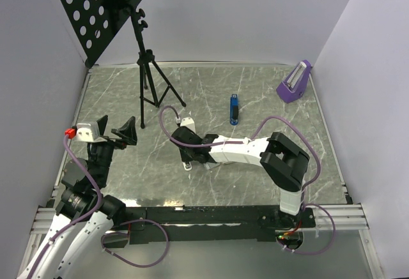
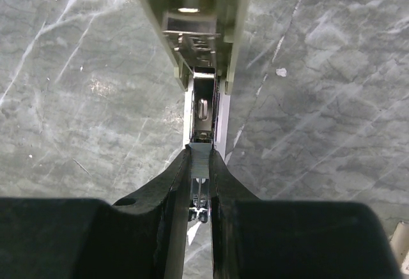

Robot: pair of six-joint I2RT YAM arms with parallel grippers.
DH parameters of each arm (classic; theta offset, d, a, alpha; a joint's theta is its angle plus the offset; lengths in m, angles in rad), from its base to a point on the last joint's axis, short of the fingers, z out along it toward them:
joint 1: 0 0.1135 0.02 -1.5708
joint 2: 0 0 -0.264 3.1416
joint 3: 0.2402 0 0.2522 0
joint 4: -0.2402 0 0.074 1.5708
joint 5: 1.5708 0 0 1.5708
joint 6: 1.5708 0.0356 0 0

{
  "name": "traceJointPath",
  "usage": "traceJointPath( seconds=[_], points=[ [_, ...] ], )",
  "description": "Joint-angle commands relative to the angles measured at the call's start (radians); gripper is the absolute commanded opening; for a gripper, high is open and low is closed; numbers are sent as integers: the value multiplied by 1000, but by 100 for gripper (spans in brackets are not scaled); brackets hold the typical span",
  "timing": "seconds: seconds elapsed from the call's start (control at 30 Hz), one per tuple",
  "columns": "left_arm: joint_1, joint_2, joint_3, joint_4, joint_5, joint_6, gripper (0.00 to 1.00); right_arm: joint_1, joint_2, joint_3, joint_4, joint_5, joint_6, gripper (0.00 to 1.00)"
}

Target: Load the staples into the stapler

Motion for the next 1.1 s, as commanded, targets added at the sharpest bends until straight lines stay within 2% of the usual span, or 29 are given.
traceJointPath(
  seconds=[0.0, 0.6, 1.07],
  points=[
    [5, 10, 9, 30, 18, -11, 99, 6, 36, 45, -35, 30, -15, 5],
    [5, 10, 9, 30, 21, -11, 99, 20, 71, 78, -86, 67, -44, 6],
    [3, 15, 9, 28, 24, -11, 99, 18, 65, 66, -75, 51, -43, 16]
  ],
)
